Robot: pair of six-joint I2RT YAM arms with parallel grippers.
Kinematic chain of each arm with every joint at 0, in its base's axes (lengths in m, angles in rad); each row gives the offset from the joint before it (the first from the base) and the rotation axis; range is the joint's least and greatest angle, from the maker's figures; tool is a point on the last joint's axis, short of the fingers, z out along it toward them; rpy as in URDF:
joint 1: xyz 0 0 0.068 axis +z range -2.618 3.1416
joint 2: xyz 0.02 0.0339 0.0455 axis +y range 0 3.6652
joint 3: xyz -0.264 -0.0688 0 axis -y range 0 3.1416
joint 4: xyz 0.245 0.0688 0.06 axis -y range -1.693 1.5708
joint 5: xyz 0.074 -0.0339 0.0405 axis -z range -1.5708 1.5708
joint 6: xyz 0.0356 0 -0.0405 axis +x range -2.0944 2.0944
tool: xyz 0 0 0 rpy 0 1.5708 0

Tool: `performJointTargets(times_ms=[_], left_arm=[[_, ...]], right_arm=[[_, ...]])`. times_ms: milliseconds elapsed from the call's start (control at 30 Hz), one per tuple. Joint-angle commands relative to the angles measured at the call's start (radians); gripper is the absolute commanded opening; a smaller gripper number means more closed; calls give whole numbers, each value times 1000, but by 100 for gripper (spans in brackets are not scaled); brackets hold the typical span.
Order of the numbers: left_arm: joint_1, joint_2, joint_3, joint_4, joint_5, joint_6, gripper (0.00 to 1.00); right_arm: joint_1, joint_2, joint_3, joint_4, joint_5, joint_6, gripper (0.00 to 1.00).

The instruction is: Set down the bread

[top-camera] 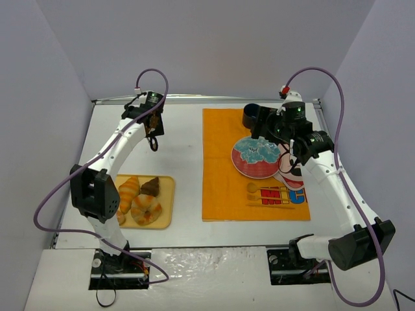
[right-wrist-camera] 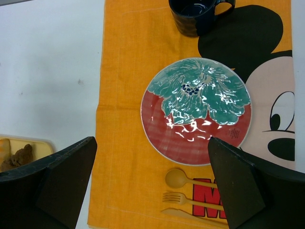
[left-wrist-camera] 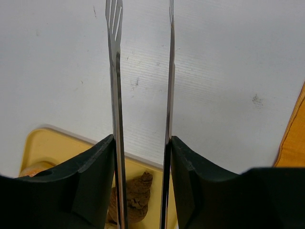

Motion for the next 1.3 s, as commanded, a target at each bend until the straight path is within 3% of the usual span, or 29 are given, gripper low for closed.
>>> performJointTargets(times_ms=[0,100,700,1267], left_arm=[[-15,-88,3,-20,-42,-11,44],[-27,-104,-6,-33,-45,-22,50],[-147,-298,-109,-176,-43,-143,60],[-335,-564,-365,-375,-30,-369,60]], right_arm=[[13,-31,4,34,21,-16,100],[14,-29,4,34,21,-18,100],[25,-29,3,34,26,-19,100],[32,-52,-11,33,26,-22,100]])
